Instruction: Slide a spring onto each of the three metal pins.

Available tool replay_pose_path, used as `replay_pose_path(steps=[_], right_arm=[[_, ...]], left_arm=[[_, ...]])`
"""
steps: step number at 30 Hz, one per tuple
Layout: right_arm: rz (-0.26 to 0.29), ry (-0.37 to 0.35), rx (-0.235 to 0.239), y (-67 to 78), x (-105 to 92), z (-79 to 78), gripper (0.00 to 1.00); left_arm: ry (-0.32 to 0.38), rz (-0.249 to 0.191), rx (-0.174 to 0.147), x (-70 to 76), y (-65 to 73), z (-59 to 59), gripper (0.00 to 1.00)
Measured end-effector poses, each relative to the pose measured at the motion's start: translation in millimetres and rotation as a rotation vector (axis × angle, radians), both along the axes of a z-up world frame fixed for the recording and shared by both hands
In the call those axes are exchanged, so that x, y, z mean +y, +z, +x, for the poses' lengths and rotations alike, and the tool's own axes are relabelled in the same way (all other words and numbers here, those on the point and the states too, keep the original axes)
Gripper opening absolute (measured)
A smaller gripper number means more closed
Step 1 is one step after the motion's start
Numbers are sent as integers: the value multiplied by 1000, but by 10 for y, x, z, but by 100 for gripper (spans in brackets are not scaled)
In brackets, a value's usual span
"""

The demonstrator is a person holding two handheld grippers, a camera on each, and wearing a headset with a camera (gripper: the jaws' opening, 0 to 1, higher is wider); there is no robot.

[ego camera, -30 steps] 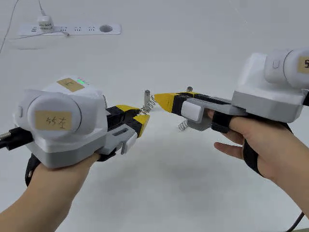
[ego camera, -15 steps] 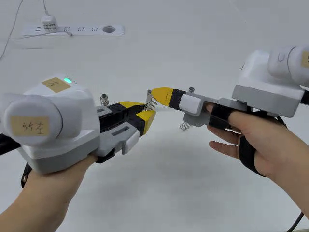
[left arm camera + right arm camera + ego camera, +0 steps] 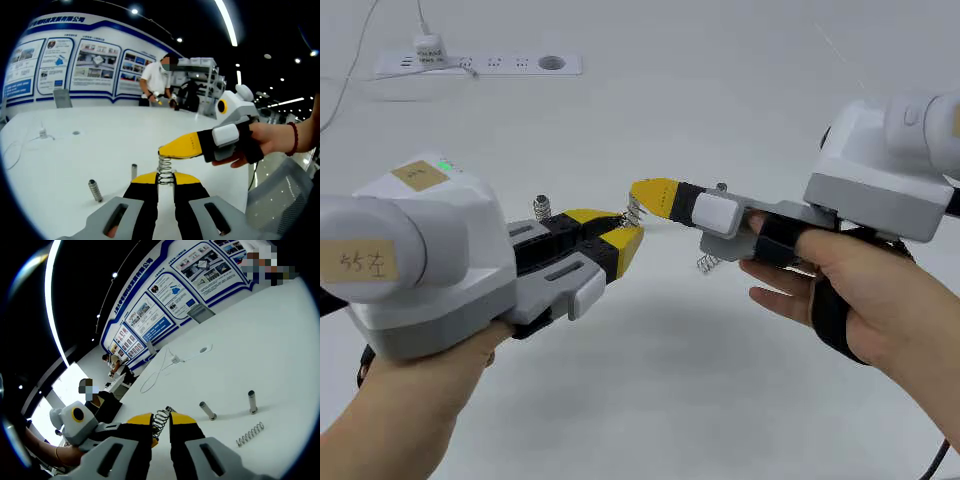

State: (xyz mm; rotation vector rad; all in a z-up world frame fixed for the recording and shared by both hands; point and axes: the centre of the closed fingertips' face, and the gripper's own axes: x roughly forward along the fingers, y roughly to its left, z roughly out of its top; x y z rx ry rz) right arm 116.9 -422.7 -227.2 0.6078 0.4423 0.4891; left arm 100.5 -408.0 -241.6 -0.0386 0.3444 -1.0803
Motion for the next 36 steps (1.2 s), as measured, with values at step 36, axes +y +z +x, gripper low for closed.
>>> replay_pose_path(steps=[36], right_arm=[[-286, 20, -171, 147, -112, 189, 11]], left_arm=[[25, 117, -4, 107, -227, -5, 38]])
